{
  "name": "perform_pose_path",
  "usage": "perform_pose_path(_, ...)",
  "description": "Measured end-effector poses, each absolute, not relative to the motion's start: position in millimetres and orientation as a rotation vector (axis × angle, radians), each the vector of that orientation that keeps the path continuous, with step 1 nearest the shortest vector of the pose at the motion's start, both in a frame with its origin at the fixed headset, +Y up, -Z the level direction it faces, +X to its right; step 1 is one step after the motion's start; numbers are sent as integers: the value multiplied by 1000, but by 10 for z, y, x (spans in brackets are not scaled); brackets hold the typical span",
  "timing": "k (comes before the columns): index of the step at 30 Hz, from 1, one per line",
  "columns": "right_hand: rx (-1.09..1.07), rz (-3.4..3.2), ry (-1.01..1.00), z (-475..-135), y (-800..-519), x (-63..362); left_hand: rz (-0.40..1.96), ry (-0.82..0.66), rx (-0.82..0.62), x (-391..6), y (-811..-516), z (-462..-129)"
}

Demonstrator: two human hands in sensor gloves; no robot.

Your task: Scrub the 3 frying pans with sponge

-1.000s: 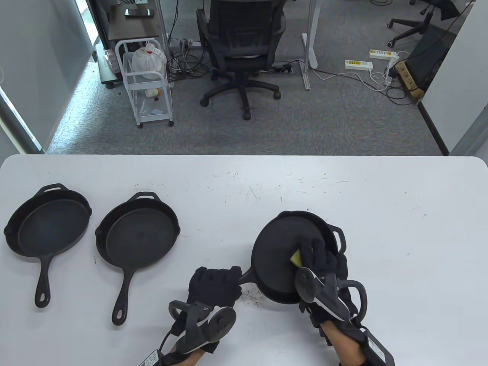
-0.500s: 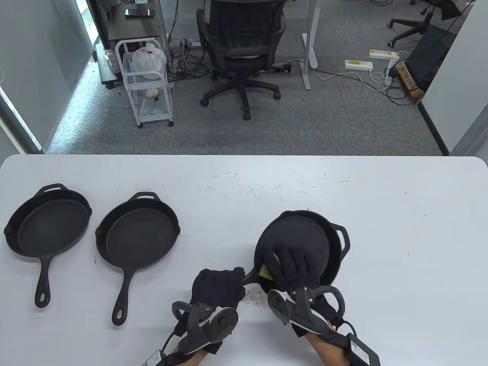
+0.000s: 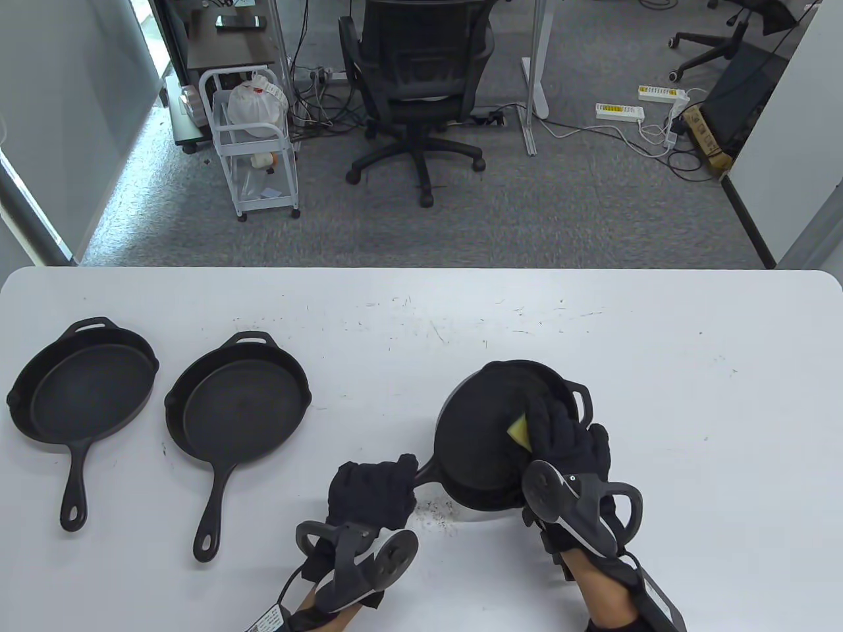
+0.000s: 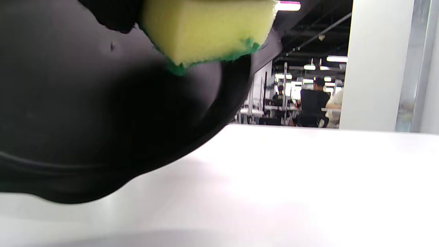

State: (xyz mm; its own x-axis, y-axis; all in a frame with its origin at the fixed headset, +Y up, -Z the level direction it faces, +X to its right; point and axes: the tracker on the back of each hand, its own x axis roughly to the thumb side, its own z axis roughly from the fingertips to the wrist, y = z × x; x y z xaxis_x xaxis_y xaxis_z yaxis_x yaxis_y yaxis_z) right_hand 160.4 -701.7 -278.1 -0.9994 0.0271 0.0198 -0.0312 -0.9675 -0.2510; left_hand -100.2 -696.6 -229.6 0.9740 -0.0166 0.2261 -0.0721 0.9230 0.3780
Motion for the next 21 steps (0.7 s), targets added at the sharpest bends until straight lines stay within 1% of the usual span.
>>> perform_pose_path(1,31,3073,-428,-2746,-6978,1604,14,-212,397,-1049,-6956,-2326)
perform_pose_path(3,49,3047,-471,-2697,-6934,1607,66,-173,368,-1139,-6966,-2372)
perform_pose_path(7,70,3011,-509,-2657,-6912,1631,135,-100,340,-1299,-6973,-2444)
perform_pose_path(12,95,2988,-530,-2627,-6909,1635,311,-79,291,-1456,-6970,-2493)
perform_pose_path(15,143,2986,-546,-2600,-6910,1593,498,-88,209,-1507,-7024,-2531)
perform_pose_path(21,231,3008,-522,-2593,-6959,1524,929,-121,-25,-1541,-7196,-2624)
